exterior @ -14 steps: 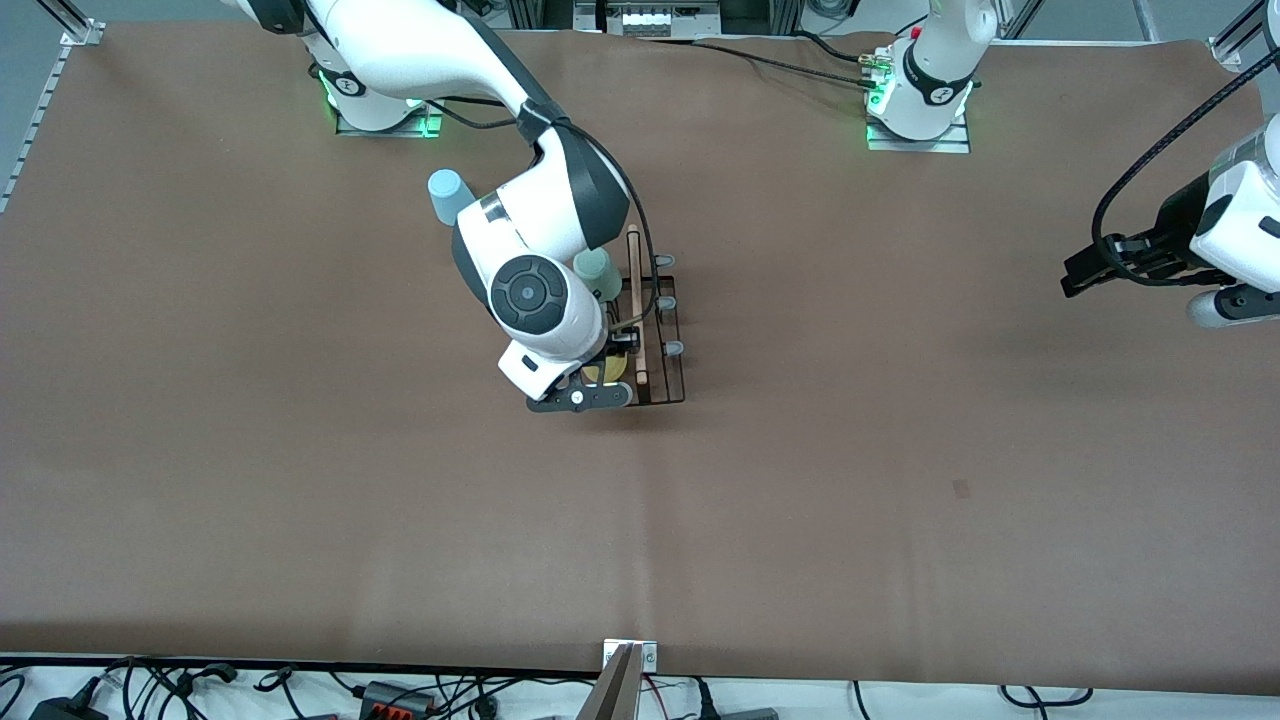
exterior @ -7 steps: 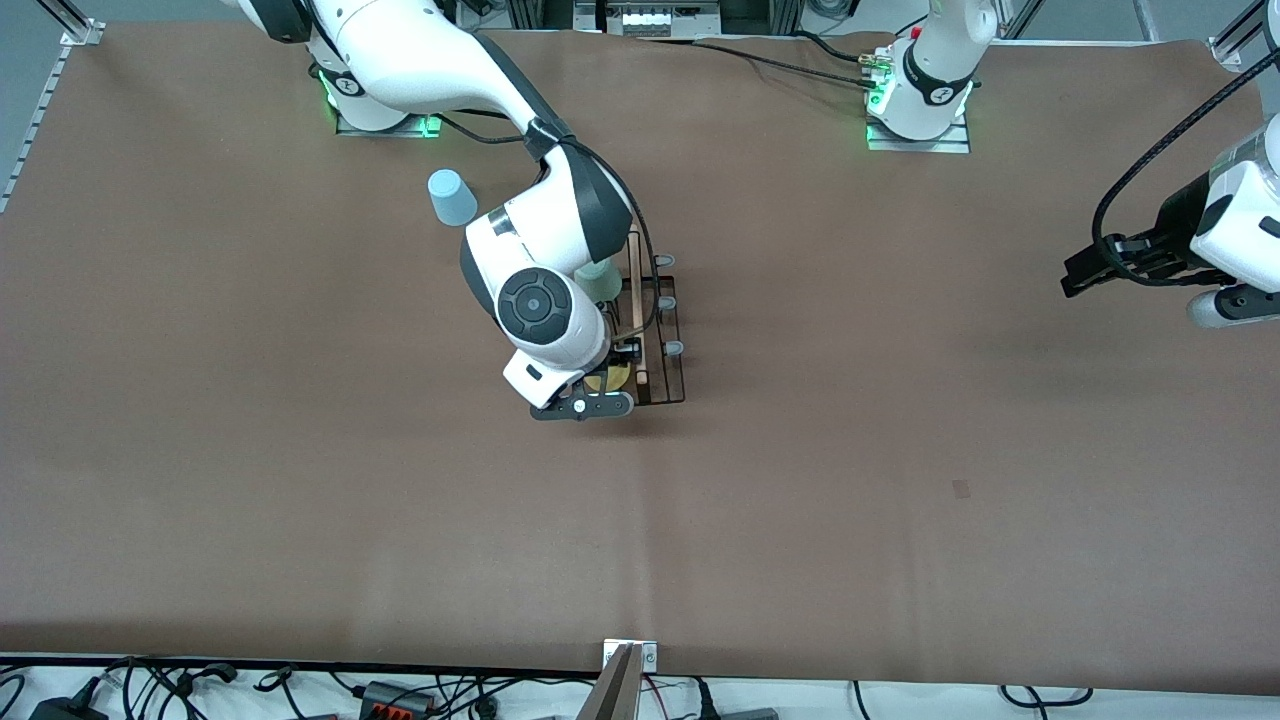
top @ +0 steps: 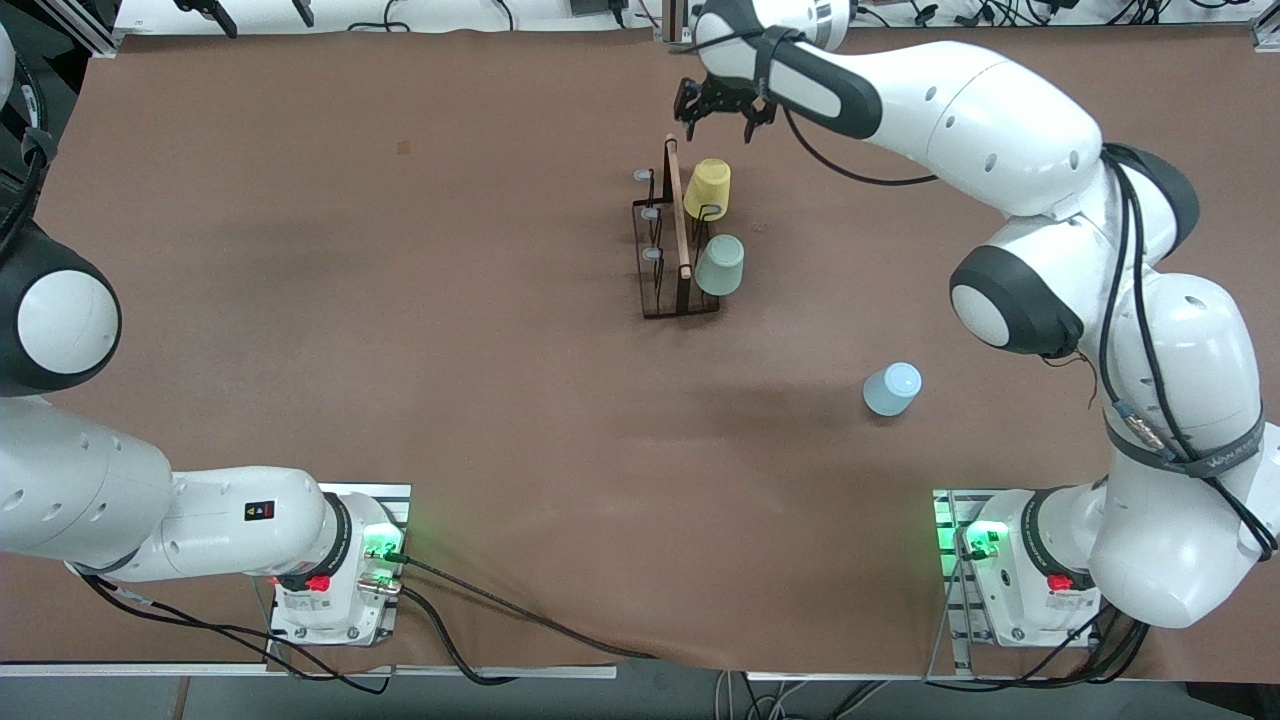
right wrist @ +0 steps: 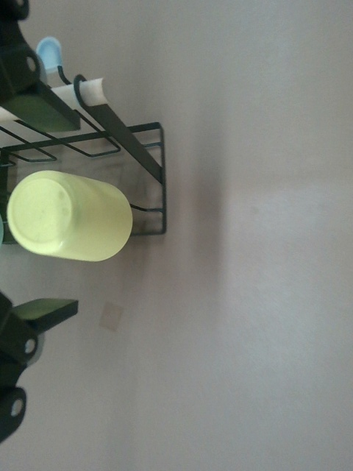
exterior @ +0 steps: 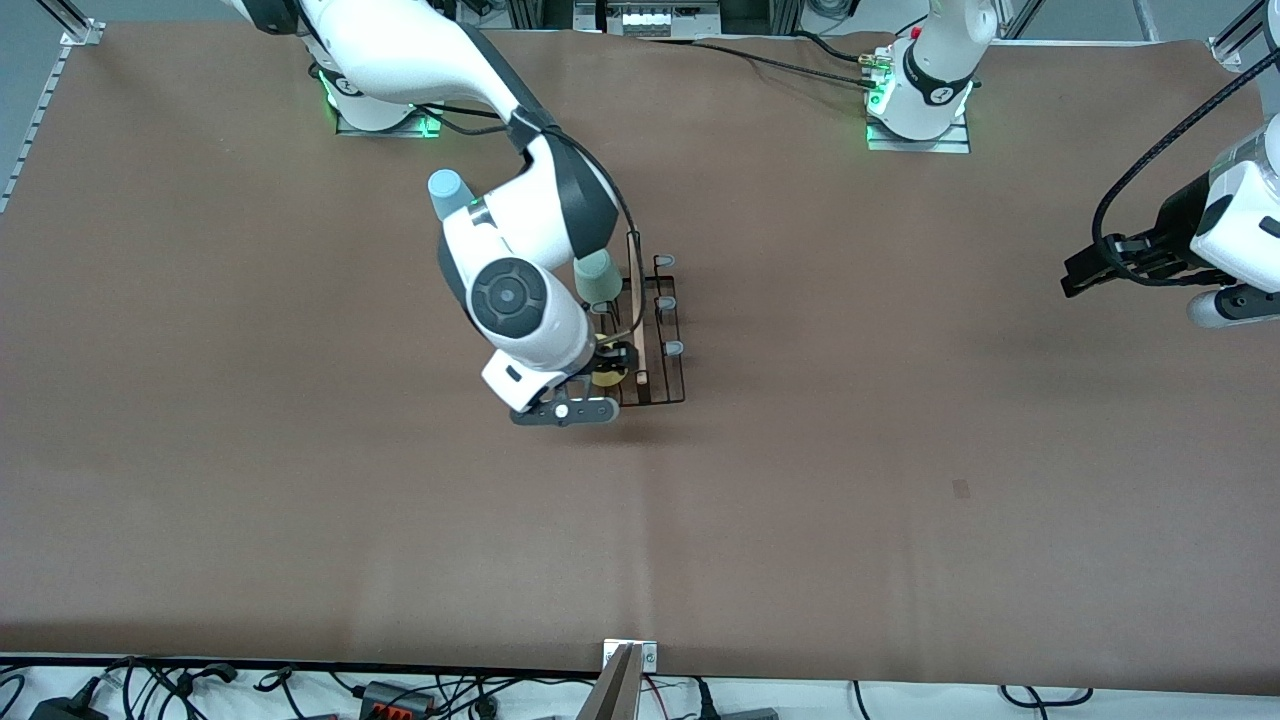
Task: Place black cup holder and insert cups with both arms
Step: 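Lower the yellow cup onto a rack peg and open the right gripper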
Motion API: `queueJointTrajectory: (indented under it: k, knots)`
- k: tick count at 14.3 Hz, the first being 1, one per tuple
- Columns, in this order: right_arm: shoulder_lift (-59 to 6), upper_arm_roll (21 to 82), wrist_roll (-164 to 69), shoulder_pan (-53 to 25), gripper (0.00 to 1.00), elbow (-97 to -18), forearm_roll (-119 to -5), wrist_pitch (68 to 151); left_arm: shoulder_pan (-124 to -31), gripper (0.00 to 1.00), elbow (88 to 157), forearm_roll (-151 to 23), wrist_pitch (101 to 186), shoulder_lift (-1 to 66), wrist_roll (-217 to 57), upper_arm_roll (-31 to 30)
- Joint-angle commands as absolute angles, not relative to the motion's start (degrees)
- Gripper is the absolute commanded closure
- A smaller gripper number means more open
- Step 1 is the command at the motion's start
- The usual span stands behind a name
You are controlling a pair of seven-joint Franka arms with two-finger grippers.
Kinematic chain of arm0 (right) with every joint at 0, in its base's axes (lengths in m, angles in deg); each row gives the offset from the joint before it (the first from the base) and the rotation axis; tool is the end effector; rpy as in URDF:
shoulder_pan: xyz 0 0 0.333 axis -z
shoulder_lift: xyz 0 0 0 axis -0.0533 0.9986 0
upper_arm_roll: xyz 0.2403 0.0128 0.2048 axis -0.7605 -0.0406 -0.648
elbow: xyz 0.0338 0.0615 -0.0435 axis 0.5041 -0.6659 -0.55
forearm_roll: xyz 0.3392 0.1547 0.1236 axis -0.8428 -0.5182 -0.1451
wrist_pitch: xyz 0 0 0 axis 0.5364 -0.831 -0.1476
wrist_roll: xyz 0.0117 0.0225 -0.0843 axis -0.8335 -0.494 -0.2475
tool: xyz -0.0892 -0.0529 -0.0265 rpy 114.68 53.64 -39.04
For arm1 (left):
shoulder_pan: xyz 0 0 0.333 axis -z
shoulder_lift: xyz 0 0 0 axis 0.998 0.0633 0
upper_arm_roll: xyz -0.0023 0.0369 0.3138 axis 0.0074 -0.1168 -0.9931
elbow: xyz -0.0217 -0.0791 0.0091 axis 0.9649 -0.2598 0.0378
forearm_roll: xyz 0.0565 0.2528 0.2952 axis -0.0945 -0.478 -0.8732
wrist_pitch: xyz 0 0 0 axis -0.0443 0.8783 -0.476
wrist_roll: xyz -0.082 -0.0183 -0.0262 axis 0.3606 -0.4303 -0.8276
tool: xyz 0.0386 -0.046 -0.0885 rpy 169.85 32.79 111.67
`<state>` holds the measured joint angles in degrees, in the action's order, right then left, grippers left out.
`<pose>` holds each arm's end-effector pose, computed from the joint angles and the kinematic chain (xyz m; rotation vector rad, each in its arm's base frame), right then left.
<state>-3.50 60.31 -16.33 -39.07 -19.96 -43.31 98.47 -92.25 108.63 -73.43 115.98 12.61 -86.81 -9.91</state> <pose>0.6269 0.4316 0.3595 -3.0359 -0.0306 0.1212 0.5834 -0.0258 0.5994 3.1217 0.2875 -0.0659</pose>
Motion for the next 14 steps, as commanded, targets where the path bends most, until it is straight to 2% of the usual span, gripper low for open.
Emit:
queueJointTrajectory:
  k: [1, 9, 11, 14]
  knots:
    - [-6.4, 62.7, -16.4, -39.0, 0.00, -20.2, -42.9, 95.6, -92.4, 0.00, 109.8, -74.2, 115.9, 11.5, -86.8, -9.9]
    - [-13.6, 73.3, -17.4, -38.5, 0.00, -20.3, -42.9, 88.8, -92.4, 0.00, 109.7, -74.2, 116.0, 11.5, -86.8, -9.9]
    - [-14.4, 76.7, -19.8, -37.4, 0.00, -20.3, -43.0, 86.6, -92.4, 0.00, 109.7, -74.2, 116.0, 11.5, -86.8, -9.9]
    - [-15.2, 78.2, -23.8, -33.8, 0.00, -20.4, -43.6, 86.6, -92.4, 0.00, 109.8, -74.2, 115.9, 11.5, -86.7, -9.9]
